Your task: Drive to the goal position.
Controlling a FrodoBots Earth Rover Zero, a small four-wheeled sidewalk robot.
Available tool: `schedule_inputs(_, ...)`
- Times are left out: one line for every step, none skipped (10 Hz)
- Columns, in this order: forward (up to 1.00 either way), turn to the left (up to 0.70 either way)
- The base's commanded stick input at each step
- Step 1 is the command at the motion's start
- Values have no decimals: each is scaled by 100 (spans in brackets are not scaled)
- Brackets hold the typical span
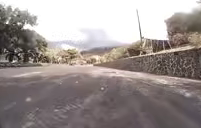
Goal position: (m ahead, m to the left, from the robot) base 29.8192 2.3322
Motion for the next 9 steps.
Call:
schedule_inputs(100,0)
schedule_inputs(100,0)
schedule_inputs(100,0)
schedule_inputs(100,0)
schedule_inputs(100,0)
schedule_inputs(100,0)
schedule_inputs(100,0)
schedule_inputs(100,0)
schedule_inputs(100,0)
